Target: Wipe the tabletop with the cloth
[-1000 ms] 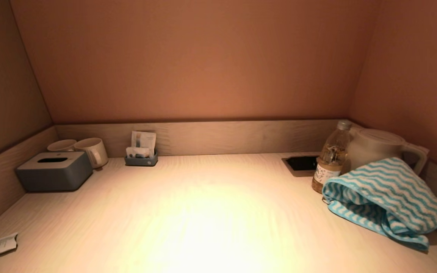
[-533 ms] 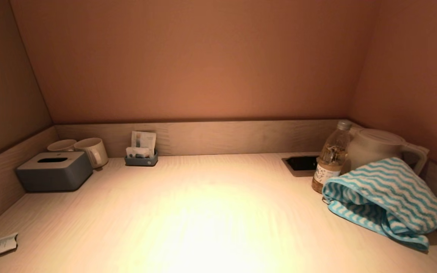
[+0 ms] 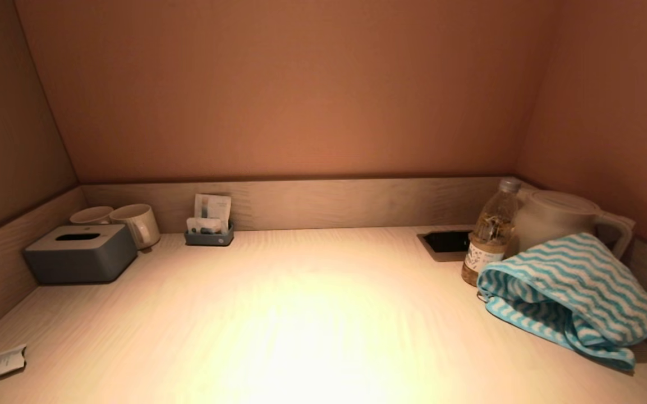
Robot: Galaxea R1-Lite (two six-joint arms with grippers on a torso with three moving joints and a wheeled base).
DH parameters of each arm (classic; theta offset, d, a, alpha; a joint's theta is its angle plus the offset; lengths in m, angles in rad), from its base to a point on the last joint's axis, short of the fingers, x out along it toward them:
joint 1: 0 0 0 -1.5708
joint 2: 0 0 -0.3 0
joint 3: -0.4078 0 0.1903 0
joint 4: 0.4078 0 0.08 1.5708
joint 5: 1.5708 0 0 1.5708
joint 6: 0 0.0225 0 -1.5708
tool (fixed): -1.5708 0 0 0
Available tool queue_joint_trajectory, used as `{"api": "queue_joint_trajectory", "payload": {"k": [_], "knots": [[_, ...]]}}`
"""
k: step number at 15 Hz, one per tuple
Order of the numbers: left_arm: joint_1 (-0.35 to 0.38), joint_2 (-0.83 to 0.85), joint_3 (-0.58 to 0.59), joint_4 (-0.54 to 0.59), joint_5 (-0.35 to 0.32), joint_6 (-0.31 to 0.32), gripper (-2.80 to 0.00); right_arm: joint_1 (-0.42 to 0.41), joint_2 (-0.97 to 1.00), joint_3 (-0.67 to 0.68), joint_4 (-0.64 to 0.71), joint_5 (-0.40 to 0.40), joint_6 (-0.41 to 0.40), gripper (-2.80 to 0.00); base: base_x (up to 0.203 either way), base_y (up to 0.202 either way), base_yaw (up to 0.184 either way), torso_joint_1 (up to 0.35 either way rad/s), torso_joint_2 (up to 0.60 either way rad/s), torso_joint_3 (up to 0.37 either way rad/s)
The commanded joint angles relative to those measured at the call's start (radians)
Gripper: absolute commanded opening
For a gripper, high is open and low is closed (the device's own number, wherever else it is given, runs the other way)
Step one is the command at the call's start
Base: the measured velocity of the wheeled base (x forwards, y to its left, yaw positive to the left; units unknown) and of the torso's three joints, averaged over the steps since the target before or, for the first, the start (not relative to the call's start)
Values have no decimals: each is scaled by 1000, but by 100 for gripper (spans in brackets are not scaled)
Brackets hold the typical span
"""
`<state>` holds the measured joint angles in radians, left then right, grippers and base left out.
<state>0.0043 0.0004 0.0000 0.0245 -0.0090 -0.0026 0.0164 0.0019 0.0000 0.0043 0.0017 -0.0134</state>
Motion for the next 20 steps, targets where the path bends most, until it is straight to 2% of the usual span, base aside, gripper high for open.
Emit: {"api": "queue_joint_trajectory", "payload": {"k": [1, 20], "knots": [[0, 0, 0, 0, 0, 0, -280, 0, 0, 0, 0, 0, -2, -280, 0, 0, 0, 0, 0, 0], [0, 0, 0, 0, 0, 0, -280, 0, 0, 0, -1, 1, 0, -280, 0, 0, 0, 0, 0, 0]]}}
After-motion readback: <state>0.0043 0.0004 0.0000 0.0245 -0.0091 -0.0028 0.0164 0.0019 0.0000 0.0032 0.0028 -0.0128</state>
